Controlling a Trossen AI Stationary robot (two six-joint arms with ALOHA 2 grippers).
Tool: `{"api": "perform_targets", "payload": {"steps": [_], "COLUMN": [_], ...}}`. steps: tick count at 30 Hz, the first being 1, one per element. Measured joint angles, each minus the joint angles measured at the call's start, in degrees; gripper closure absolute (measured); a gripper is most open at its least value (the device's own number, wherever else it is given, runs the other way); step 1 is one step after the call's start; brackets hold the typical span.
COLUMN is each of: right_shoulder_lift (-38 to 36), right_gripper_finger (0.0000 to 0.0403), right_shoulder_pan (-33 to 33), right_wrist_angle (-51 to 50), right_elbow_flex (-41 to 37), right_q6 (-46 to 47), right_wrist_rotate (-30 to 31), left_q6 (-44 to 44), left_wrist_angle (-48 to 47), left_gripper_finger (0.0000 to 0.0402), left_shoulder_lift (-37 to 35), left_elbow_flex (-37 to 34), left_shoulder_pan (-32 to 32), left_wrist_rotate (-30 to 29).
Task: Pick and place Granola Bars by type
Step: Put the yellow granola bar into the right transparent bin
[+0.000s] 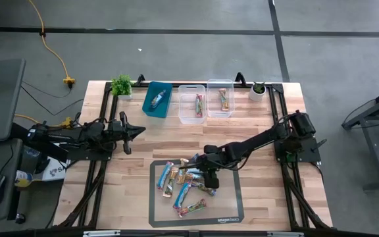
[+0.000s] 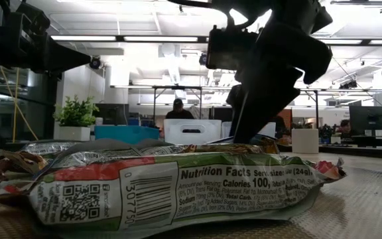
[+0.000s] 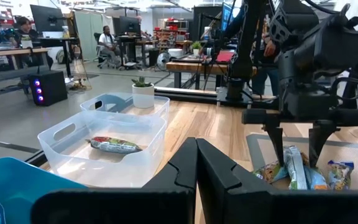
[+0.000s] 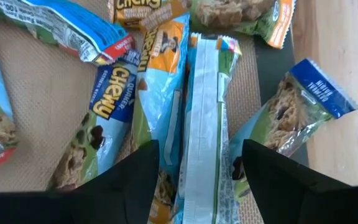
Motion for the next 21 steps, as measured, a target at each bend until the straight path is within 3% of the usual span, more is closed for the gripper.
{"api": "perform_targets", "payload": {"steps": [21], "right_shoulder_lift": [0.9], "right_gripper_finger": [0.0188], "right_shoulder_pan": [1.4], "right_wrist_angle": [0.0], "right_elbow_flex": [0.0], "right_q6": [-1.7], "right_wrist_rotate": [2.0], "left_q6": [0.0], "left_wrist_angle": [0.0], "left_gripper_finger": [0.0401], "left_shoulder_lift": [0.0], "left_elbow_flex": [0.0], "left_shoulder_pan": [0.0], "left_wrist_rotate": [0.0]}}
